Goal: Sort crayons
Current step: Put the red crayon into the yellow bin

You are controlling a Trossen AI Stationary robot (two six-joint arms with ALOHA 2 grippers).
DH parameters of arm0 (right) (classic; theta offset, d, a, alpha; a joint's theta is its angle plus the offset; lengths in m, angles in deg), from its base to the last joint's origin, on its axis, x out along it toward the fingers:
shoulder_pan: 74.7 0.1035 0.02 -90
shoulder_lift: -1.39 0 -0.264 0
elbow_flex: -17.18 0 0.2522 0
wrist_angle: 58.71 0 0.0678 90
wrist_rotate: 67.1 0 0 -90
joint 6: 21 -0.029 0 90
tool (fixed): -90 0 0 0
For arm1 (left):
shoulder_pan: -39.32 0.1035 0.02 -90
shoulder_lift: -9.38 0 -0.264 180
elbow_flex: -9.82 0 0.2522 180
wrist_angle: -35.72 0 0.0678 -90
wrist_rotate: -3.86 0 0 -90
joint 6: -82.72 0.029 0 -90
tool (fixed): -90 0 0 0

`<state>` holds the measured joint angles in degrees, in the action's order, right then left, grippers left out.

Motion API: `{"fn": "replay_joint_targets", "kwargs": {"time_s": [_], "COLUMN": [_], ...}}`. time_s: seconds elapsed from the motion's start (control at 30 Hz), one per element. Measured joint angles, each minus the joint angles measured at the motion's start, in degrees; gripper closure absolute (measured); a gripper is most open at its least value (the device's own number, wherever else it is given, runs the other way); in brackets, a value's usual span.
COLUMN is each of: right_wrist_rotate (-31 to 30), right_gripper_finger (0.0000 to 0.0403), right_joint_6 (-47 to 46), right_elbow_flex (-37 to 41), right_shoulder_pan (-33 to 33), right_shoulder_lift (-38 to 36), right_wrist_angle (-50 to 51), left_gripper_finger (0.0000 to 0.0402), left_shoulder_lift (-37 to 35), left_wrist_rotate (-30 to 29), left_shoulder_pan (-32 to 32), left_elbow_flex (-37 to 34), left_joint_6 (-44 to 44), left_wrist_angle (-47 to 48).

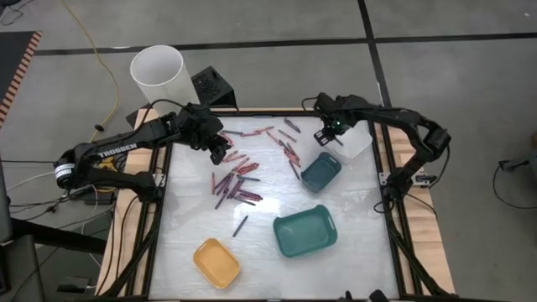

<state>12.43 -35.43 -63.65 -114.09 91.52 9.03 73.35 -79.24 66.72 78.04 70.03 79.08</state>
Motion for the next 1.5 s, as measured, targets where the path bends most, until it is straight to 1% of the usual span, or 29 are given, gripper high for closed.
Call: {"fn": "replay_joint_targets", "kwargs": {"time_s": [0.17,0.3,0.37,0.5,0.63,0.83,1.0,1.2,1.4,1.5], "right_wrist_rotate": [0.0,0.2,0.3,0.2,0.2,1.0,1.5,1.8,6.1,6.7], "right_gripper_finger": [0.0255,0.0262,0.0264,0.0264,0.0264,0.0264,0.0264,0.0264,0.0264,0.0264], "right_joint_6": [2.4,3.3,6.0,11.3,12.9,13.6,15.8,16.0,16.1,16.4], "right_elbow_flex": [-7.8,-12.0,-12.8,-12.9,-12.8,-12.8,-12.8,-12.8,-12.8,-12.8], "right_shoulder_pan": [3.6,6.7,7.9,9.6,10.4,9.8,9.5,9.5,9.3,9.3], "right_shoulder_lift": [0.0,-0.1,-0.1,0.0,1.3,6.4,11.4,15.2,16.2,17.0], "right_wrist_angle": [-0.1,-4.7,-7.5,-12.0,-12.9,-14.3,-14.5,-14.7,-17.9,-19.9], "left_gripper_finger": [0.029,0.029,0.029,0.029,0.029,0.029,0.029,0.029,0.029,0.029], "left_shoulder_lift": [0.0,0.0,0.0,0.0,0.0,0.0,0.0,0.0,0.0,0.0], "left_wrist_rotate": [0.0,0.0,0.0,0.0,0.0,0.0,-0.1,0.0,0.0,0.0], "left_shoulder_pan": [0.0,0.0,0.0,0.0,0.0,0.0,0.0,0.0,0.0,0.0], "left_elbow_flex": [0.0,0.0,0.0,0.0,0.0,0.0,-0.8,-2.5,-2.9,-2.9], "left_joint_6": [0.0,-0.1,-0.1,-0.4,-0.4,-0.4,-0.4,-0.5,-0.6,-0.6], "left_wrist_angle": [0.0,0.0,0.0,0.1,0.3,0.4,0.4,-0.1,-0.8,-0.9]}}
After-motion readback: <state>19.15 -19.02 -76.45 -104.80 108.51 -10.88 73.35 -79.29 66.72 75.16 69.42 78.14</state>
